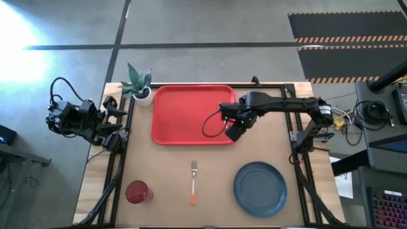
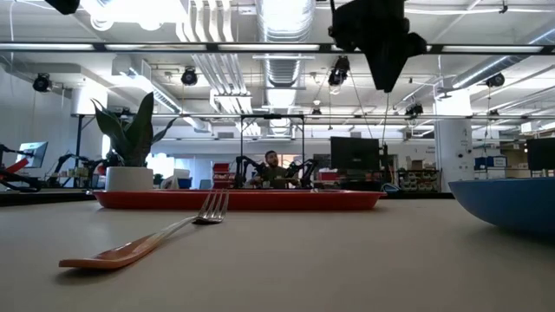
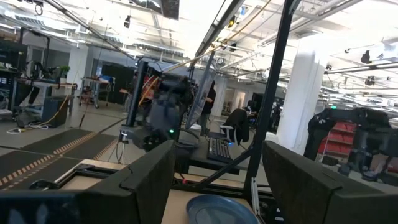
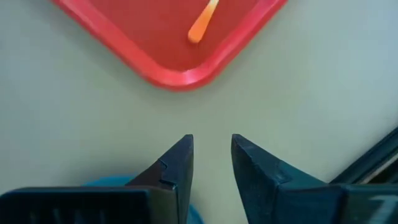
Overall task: Pick and place plate/cup/fork/spoon on tray
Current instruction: Put the orange fork to the left of the orange spoon on the red tray
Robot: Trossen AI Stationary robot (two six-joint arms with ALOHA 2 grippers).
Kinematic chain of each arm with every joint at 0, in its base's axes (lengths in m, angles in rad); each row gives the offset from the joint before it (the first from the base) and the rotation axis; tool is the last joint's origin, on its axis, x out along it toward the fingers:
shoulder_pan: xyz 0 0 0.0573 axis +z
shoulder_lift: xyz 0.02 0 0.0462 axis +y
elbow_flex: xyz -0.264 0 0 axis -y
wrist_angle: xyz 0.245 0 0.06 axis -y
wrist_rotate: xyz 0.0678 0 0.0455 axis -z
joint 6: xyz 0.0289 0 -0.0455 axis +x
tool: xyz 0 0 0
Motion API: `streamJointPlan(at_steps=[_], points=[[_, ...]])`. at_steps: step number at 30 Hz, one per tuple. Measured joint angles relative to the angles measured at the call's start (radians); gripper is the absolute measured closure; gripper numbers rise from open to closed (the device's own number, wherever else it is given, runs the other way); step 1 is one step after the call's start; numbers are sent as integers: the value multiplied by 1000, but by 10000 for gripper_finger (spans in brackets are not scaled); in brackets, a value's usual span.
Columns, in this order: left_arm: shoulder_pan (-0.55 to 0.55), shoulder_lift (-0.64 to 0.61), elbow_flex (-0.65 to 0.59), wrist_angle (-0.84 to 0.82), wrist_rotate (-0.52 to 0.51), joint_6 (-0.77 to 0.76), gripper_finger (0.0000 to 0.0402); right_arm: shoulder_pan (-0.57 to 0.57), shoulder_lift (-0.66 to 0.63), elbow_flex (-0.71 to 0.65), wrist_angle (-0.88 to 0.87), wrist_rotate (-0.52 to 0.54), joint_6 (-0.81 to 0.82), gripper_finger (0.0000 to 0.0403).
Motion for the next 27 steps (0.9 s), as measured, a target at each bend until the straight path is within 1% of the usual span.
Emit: streamJointPlan(at_steps=[3, 5, 7, 11, 13, 16, 21, 24, 27], points=[[0, 0, 0, 0, 0, 0, 176, 37, -5, -18, 12, 6, 47, 299], [0, 0, 0, 0, 0, 0, 176, 62, -3, -28, 50, 8, 61, 298], [0, 0, 0, 0, 0, 0, 176, 86, 2, -40, 134, 4, 69, 298], [0, 0, -2, 0, 0, 0, 176, 131, 3, -88, 391, -32, 52, 298], [0, 0, -2, 0, 0, 0, 176, 149, 3, -104, 488, -45, 45, 298], [0, 0, -2, 0, 0, 0, 176, 174, 3, -128, 595, -46, 45, 301], [0, 0, -2, 0, 5, 0, 176, 205, 3, -168, 682, -52, 80, 305], [0, 0, -2, 0, 11, 0, 176, 220, 11, -214, 770, -55, 102, 303], [0, 0, -2, 0, 11, -1, 176, 224, 36, -259, 893, -107, 113, 299]])
